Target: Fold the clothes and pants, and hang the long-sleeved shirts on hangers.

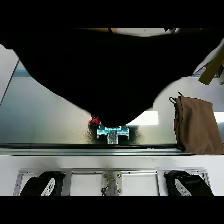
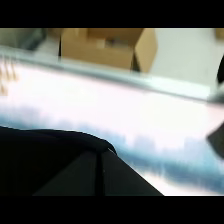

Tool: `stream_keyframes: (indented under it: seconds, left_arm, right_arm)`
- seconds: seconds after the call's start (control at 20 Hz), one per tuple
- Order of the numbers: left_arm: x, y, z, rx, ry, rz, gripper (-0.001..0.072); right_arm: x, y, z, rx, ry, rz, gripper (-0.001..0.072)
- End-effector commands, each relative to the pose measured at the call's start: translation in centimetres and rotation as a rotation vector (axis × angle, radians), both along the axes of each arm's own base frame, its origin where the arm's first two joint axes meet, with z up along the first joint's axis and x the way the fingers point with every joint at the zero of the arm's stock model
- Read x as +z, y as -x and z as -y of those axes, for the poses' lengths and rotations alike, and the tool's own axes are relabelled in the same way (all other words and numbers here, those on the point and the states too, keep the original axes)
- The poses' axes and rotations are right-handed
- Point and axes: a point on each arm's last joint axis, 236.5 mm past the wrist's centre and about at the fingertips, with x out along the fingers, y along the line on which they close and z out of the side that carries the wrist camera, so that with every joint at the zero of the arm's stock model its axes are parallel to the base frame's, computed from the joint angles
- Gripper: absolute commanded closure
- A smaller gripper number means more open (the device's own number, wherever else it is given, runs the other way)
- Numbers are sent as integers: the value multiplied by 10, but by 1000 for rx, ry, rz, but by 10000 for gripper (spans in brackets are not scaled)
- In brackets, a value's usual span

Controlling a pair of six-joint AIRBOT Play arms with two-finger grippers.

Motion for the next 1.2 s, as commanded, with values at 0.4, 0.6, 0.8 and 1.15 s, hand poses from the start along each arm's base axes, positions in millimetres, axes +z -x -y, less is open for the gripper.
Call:
stream_keyframes:
  seconds: [0.4,0.6,0.8,1.15]
  left_arm:
    - [140,156,14,-58,27,433,700]
    - [121,124,15,-59,28,351,700]
    - [40,32,16,-66,35,60,700]
    - [-174,-151,8,-33,83,-440,700]
  right_arm:
    - [155,110,28,-58,-162,610,697]
    - [148,89,26,-56,-164,572,697]
    - [110,12,16,-46,-195,398,697]
    - [-96,-221,-6,-79,-115,-106,696]
